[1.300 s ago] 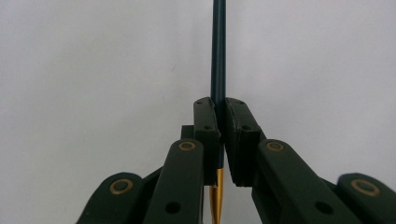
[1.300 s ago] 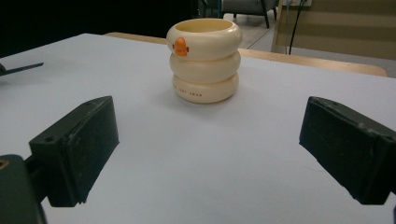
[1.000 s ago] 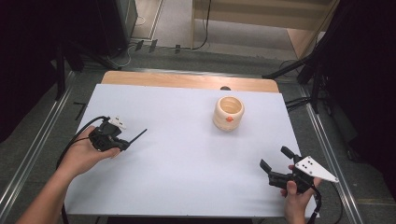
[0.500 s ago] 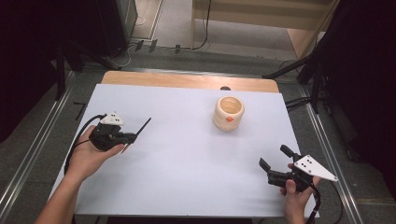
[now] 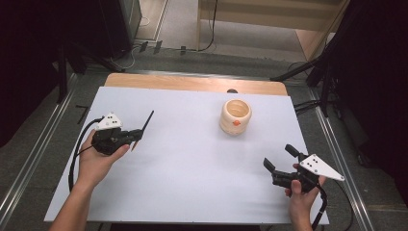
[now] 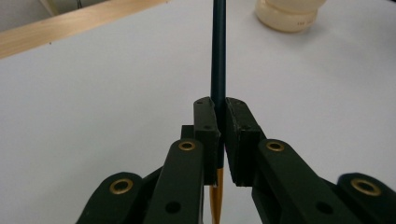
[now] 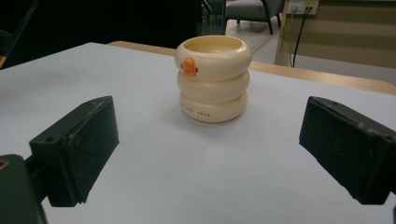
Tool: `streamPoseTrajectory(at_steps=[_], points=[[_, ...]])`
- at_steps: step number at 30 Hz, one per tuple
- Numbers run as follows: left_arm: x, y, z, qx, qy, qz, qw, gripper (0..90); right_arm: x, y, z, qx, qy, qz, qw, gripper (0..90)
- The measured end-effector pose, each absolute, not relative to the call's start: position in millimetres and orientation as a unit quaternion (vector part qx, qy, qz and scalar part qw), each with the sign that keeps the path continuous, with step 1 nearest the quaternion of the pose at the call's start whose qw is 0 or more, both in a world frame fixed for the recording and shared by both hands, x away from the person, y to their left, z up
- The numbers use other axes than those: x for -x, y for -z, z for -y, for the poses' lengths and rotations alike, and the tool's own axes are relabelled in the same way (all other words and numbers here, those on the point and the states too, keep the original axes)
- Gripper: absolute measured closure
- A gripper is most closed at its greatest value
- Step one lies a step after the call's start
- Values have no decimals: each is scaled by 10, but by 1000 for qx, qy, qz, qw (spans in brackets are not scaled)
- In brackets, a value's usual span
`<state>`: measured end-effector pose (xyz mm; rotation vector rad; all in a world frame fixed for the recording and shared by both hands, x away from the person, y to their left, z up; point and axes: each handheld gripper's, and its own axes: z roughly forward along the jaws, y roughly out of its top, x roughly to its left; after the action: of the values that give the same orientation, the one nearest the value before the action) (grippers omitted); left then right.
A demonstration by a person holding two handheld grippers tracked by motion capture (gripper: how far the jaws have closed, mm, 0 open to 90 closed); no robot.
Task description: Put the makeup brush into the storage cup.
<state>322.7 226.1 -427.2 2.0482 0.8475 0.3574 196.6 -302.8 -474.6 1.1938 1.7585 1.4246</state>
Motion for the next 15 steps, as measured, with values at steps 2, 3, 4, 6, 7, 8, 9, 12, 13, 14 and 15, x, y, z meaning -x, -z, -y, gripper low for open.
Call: streamPoseTrajectory(at_steps=[2, 3, 4, 6, 7, 8, 9, 12, 13, 14, 15], points=[[-3221, 4276, -2244, -818, -148, -338, 442, 851, -1985, 4725, 3002, -443, -535, -659, 287, 50], [-3218, 4278, -2239, -817, -149, -337, 444, 851, -1994, 4714, 2986, -441, -536, -661, 286, 50], [-3214, 4282, -2230, -815, -151, -335, 448, 851, -2003, 4709, 2978, -441, -536, -660, 286, 50], [-3211, 4293, -2209, -812, -147, -335, 454, 851, -2021, 4693, 2959, -439, -537, -661, 285, 50], [-3215, 4299, -2199, -812, -147, -334, 456, 851, -2031, 4684, 2953, -438, -538, -662, 284, 50], [-3217, 4304, -2189, -811, -146, -334, 457, 851, -2044, 4675, 2948, -437, -539, -661, 285, 50], [-3220, 4310, -2180, -810, -143, -334, 460, 851, -2055, 4665, 2944, -437, -540, -661, 285, 50], [-3227, 4324, -2161, -805, -137, -332, 472, 851, -2096, 4632, 2929, -435, -540, -662, 284, 50], [-3227, 4327, -2154, -804, -137, -331, 475, 851, -2108, 4618, 2922, -434, -541, -662, 284, 50], [-3226, 4328, -2146, -802, -138, -330, 478, 851, -2122, 4606, 2915, -433, -544, -661, 284, 50], [-3225, 4329, -2135, -802, -138, -328, 480, 851, -2135, 4591, 2904, -433, -544, -661, 283, 50]])
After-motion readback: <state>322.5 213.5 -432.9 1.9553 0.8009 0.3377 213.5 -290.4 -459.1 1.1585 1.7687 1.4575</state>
